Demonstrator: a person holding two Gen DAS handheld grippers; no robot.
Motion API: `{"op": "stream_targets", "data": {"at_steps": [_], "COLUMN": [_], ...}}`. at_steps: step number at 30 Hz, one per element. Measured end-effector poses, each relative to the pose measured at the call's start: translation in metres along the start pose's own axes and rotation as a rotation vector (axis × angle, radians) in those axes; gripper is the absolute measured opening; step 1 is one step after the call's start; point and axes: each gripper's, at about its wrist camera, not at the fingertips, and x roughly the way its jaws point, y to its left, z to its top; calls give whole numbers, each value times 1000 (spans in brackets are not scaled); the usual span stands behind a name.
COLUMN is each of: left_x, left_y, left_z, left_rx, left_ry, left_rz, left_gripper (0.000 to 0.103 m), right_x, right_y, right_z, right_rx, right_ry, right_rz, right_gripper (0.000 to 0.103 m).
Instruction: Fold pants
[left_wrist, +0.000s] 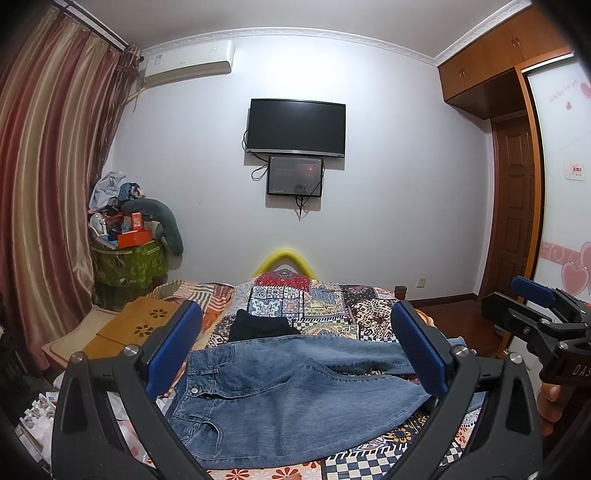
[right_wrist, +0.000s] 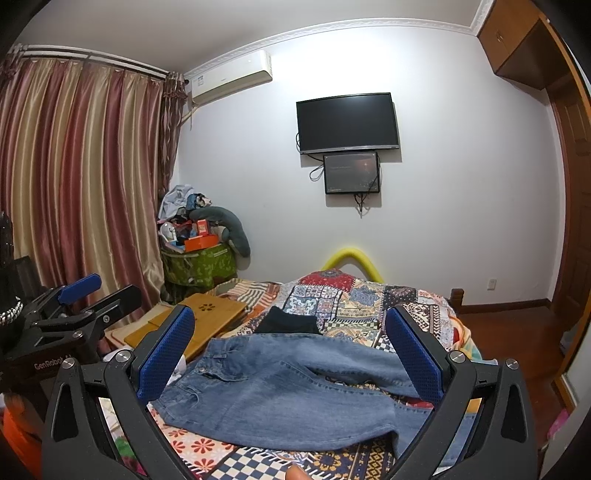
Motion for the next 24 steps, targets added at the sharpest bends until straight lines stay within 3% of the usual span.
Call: {"op": "stream_targets", "data": {"at_steps": [15, 24], "left_x": [7, 54], "left_y": [8, 22], "left_z": [-1, 1], "left_rx": [-13, 24], "left_ry": [6, 54], "left_rz": [3, 42], "left_gripper": [103, 103], "right_x": [5, 38], "right_y": [0, -8], "right_z": [-1, 2], "right_rx": [-10, -74], "right_ry": [11, 57], "right_rz": [-8, -48], "right_gripper": [103, 103]}}
